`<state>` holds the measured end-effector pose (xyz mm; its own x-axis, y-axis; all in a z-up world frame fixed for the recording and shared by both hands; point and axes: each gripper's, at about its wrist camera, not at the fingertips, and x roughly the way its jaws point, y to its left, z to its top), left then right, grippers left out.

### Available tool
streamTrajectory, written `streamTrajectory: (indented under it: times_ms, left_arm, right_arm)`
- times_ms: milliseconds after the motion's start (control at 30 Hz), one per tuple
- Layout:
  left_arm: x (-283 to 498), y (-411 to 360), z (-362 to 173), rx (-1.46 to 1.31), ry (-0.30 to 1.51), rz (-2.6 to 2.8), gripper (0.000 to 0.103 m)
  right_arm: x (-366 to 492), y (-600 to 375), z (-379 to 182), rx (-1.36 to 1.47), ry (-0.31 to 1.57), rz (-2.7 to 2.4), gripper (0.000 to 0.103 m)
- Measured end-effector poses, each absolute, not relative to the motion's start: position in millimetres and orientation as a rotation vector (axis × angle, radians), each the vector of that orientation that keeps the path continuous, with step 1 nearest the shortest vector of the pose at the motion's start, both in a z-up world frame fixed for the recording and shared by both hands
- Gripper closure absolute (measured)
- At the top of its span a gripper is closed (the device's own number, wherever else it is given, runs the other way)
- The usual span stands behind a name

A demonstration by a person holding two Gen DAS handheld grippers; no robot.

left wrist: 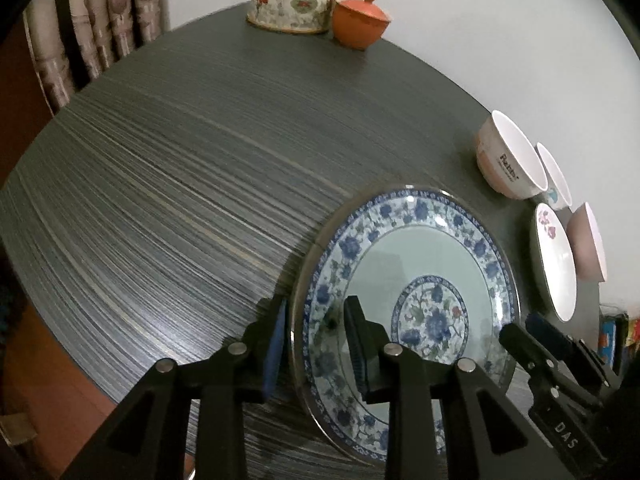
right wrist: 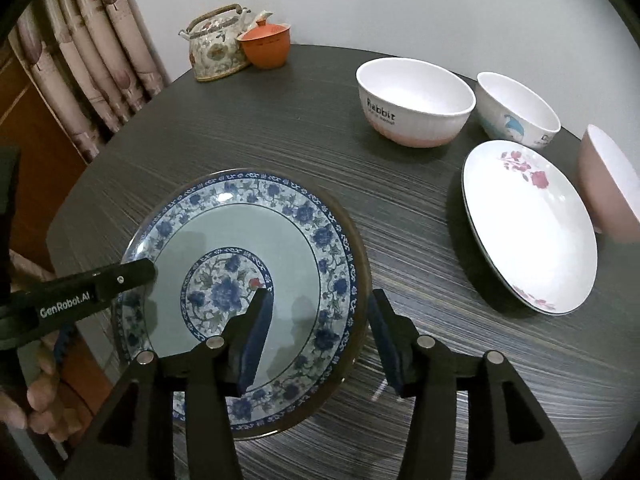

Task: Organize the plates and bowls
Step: 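Move the right tool toward the white pink-flowered plate, then close the right tool on the white pink-flowered plate rim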

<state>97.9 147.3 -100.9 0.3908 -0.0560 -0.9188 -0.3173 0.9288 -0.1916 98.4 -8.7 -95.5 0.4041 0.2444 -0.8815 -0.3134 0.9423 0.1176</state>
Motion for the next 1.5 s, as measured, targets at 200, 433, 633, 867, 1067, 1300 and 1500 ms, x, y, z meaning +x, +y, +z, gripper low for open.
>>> streamTrajectory:
  times_ms: [200,433,633,867,1067,1300,1500]
  left_arm:
    - [95,150,-90,-0.315,1.102,0.226,0.072]
    - [92,143,-80,-0.239,1.029,0.232,0.058]
    - [89,127,-77,-0.21,1.017,0.169,0.053]
    - [100,92,-61,-0.168,1.006,0.101,0.048]
    - [136,39,-50,-0.193,1.015,-0.04,0.045]
    - [182,-12,-61,-0.183,1.047,-0.124,0.043]
    - [212,-34,-78,-0.242,1.104,-0.186,0.043]
  right_arm:
    - [91,-32,-96,0.008,1.081,0.345,0.054]
    - [84,-85,-83,0.107,1.017,0.254,0.052]
    - [84,-138,-77,0.164,0.992,0.177,0.052]
    - [81,-191,-81,0.184,0.962,0.108,0.052]
    - [90,-221,-89,0.187,0.963,0.075,0.052]
    - [111,-242,-100,0.223,0.992,0.075,0.052]
    - [131,-245,-112,0.237,1.016,0.091,0.052]
